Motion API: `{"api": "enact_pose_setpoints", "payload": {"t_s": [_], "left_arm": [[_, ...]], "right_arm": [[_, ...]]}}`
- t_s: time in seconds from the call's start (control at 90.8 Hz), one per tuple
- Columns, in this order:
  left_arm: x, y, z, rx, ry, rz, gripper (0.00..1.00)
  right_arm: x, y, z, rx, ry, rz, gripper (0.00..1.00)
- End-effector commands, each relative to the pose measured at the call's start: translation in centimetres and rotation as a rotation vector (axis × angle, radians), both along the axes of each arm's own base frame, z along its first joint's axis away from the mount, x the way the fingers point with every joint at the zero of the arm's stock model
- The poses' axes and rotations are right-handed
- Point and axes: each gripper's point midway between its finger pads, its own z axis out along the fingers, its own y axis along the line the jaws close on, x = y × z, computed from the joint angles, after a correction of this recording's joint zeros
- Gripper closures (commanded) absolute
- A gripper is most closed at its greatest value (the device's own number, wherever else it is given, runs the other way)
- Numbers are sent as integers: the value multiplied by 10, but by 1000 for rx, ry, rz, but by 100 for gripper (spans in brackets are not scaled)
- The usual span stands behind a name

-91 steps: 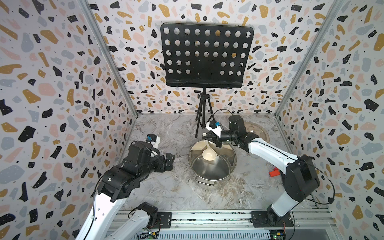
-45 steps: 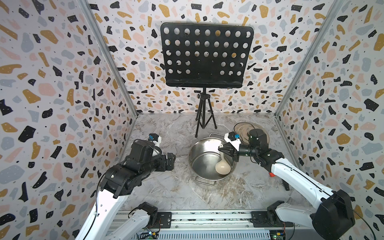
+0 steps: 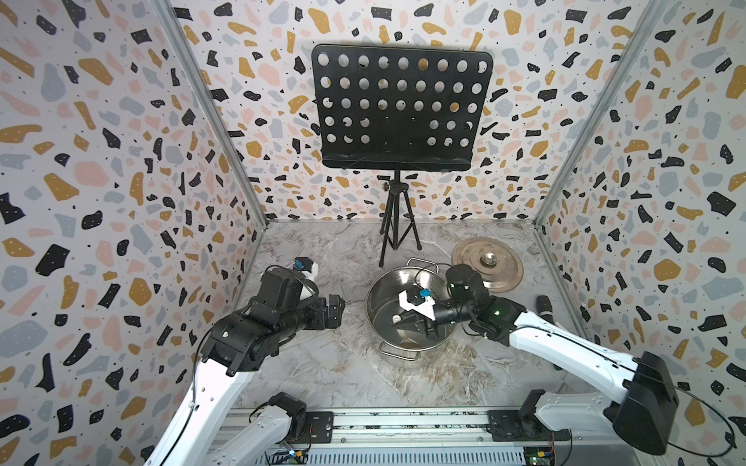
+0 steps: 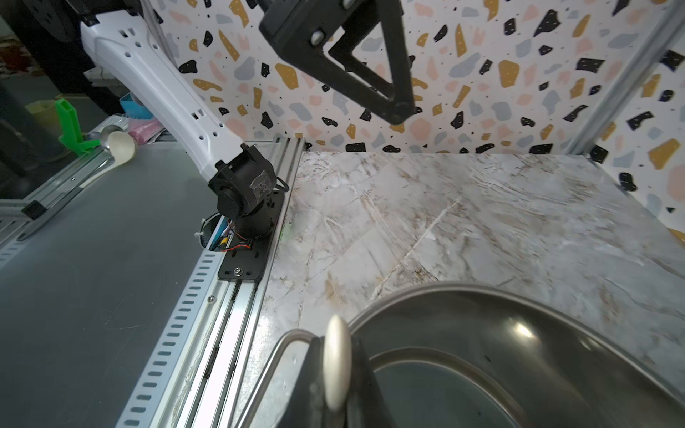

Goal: Stir the soup with a spoon
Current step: Stir the soup in the pan with a stick.

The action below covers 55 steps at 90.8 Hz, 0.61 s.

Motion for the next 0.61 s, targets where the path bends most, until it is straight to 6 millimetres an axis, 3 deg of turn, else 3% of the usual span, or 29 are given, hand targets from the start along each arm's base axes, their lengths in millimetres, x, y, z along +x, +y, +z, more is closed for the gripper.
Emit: {"api": "enact_pose_setpoints", "payload": {"t_s": [0.0, 0.187, 0.33, 0.463, 0.595], "left_arm": [[-1, -2, 9, -19, -40, -19, 0], [-6, 0, 6, -23, -39, -15, 1], [-10, -3, 4, -36, -28, -32, 1], [-13, -4, 2, -36, -23, -50, 1], [-13, -5, 2, -37, -39, -63, 1]], "right_arm": [[13, 24, 33, 103, -101, 24, 100], [56, 54, 29, 104, -152, -24, 100], [98, 54, 32, 133, -130, -101, 100], [136, 32, 32, 145, -95, -203, 100], [167, -5, 30, 147, -80, -326, 100]]}}
